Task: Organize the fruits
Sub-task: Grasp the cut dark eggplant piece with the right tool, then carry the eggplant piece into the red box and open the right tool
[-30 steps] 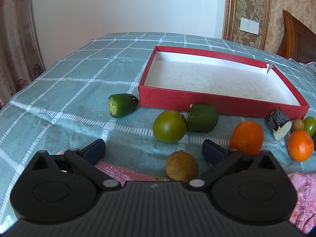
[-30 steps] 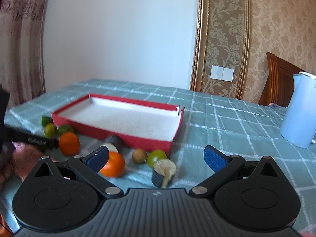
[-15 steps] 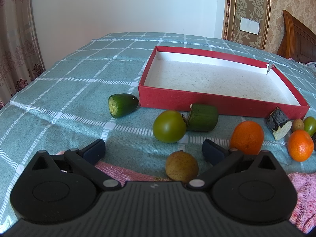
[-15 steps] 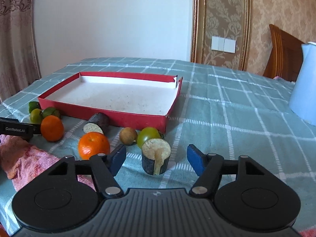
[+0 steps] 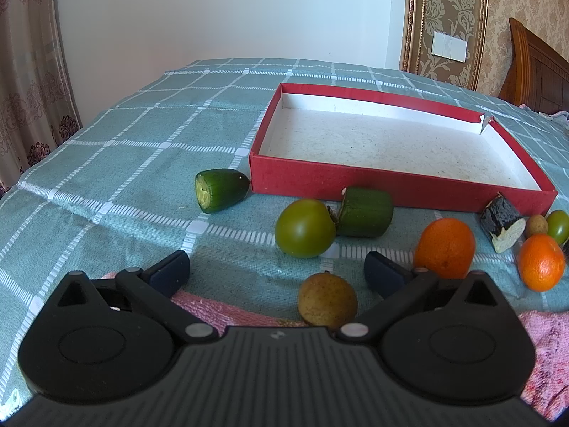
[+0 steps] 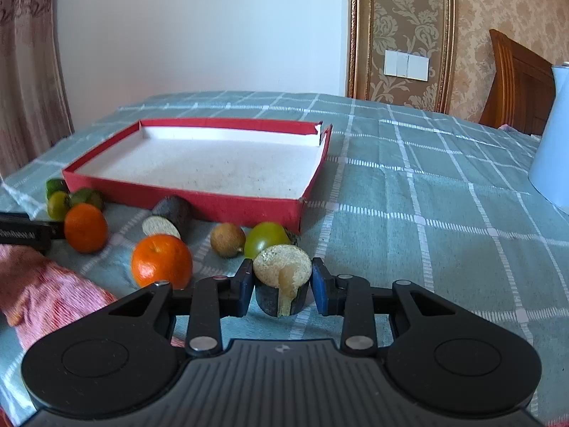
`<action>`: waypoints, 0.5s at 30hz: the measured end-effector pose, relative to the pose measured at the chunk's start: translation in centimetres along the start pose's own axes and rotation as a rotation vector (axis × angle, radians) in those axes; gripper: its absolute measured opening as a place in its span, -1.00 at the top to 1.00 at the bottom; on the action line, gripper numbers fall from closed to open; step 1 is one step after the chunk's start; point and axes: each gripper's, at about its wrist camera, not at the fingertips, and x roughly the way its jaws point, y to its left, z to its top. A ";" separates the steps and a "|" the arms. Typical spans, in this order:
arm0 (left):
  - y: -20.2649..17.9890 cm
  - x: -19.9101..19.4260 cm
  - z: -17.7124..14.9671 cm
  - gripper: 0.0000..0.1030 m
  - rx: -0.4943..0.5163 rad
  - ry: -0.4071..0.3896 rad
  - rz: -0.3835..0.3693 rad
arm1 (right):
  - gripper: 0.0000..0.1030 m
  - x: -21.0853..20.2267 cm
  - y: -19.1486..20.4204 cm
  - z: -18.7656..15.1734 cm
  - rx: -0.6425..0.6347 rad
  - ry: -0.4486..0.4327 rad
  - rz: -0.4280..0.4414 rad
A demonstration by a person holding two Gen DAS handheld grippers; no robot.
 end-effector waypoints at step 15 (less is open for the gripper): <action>-0.1 0.0 0.1 -1.00 0.000 0.000 -0.001 | 0.36 4.1 1.1 7.8 -0.014 -0.058 0.047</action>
